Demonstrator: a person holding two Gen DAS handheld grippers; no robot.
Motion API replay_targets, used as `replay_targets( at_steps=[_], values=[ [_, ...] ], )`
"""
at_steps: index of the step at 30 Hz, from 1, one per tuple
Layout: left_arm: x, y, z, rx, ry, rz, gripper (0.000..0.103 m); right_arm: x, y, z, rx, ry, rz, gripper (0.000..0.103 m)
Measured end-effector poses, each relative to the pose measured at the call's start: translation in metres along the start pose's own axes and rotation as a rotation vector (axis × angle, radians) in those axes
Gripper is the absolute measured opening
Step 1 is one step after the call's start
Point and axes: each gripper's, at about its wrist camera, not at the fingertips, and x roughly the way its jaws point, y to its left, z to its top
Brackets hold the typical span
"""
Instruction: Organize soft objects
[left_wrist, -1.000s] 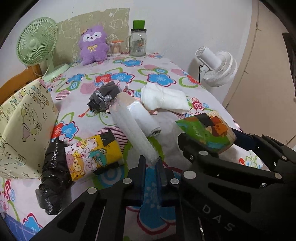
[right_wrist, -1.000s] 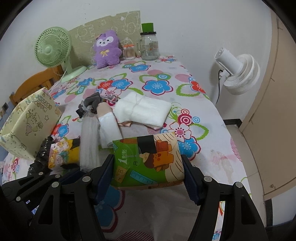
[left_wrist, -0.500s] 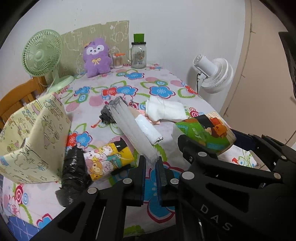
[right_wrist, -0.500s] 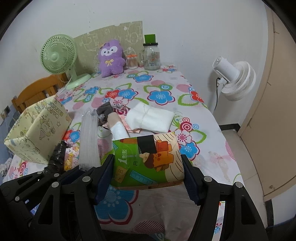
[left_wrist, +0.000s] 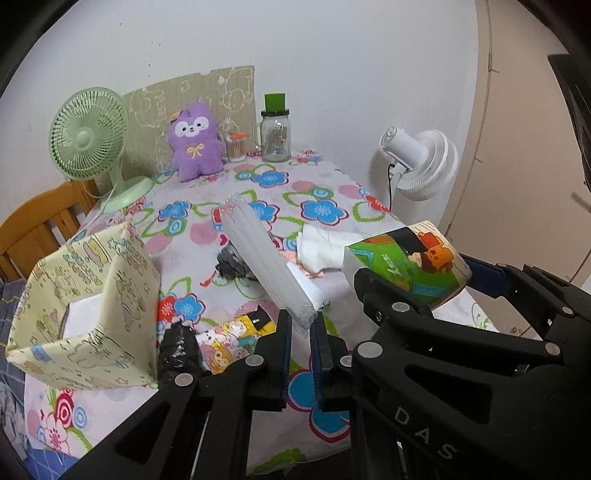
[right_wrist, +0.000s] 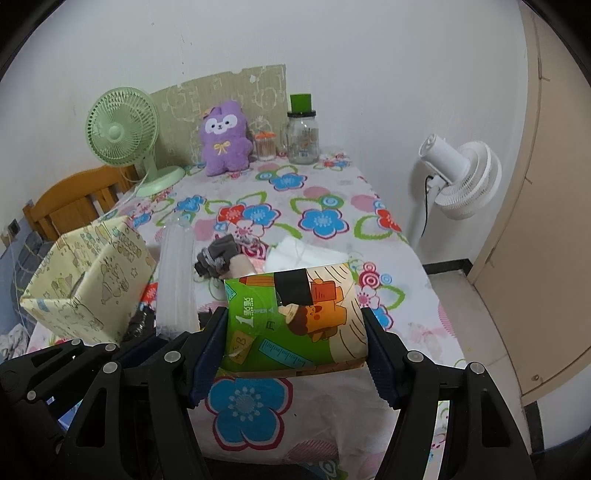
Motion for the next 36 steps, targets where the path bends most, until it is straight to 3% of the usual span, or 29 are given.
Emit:
replay_targets(
  at_steps=[19, 36],
  values=[
    [-0.027, 0.017, 0.029, 0.008, -0.043, 0.017, 0.007, -0.024, 0.021, 0.035, -0.029, -0.053, -0.007, 0.072],
    [-0.036, 0.060, 0.036, -0.013, -0.036, 0.074, 0.007, -0.020, 0.066, 0.053, -0.068, -0.054, 0.054, 0.072]
  ],
)
